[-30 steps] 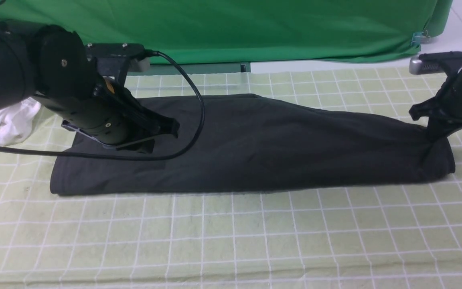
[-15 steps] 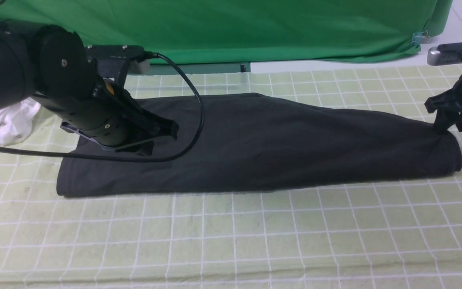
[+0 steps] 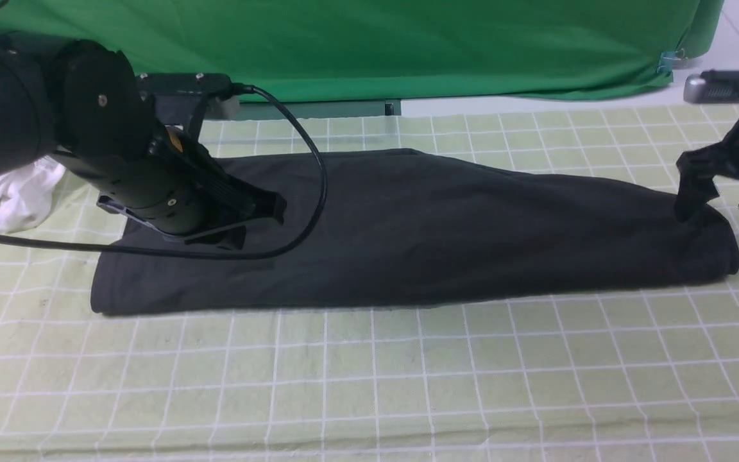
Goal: Fold a long-sleeved shirt over a green coffee tablecloth.
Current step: 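Pull the folded dark garment lengthwise by its ends to straighten it flat on the table, then fold the right end of the dark garment over onto its left end with the right gripper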
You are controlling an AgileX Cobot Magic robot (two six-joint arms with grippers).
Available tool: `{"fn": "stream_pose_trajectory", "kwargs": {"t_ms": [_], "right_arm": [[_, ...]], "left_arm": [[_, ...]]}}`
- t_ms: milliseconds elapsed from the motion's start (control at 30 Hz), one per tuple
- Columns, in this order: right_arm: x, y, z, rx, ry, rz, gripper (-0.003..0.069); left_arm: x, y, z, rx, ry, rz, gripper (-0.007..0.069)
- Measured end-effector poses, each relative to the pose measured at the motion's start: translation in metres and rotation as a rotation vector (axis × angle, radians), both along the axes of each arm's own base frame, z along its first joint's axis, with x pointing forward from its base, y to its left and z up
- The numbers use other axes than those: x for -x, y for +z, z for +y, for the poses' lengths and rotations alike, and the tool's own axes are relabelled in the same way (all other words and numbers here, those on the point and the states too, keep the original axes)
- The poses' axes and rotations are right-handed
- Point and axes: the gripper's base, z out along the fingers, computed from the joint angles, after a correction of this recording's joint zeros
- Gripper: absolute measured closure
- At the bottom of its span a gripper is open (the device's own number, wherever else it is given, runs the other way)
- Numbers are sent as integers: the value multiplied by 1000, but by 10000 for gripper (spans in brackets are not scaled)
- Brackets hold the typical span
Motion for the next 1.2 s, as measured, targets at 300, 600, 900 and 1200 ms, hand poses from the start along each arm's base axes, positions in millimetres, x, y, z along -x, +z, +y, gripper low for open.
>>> {"fn": "stream_pose_trajectory", "kwargs": {"t_ms": [300,600,900,1200], "right_arm": [[-3,-24,2,-12,38,46,214],[1,-15,-3,1,78,57,624],[24,57,-38,79,-34,-37,626],[38,108,33,-62,67,-111,627]], "left_arm": [[0,0,0,4,1,1,613],[4,6,3,-15,2,-5,613],[27,40,26,-147,117,-65,613],[37,42,33,-185,160,-8,613]]}}
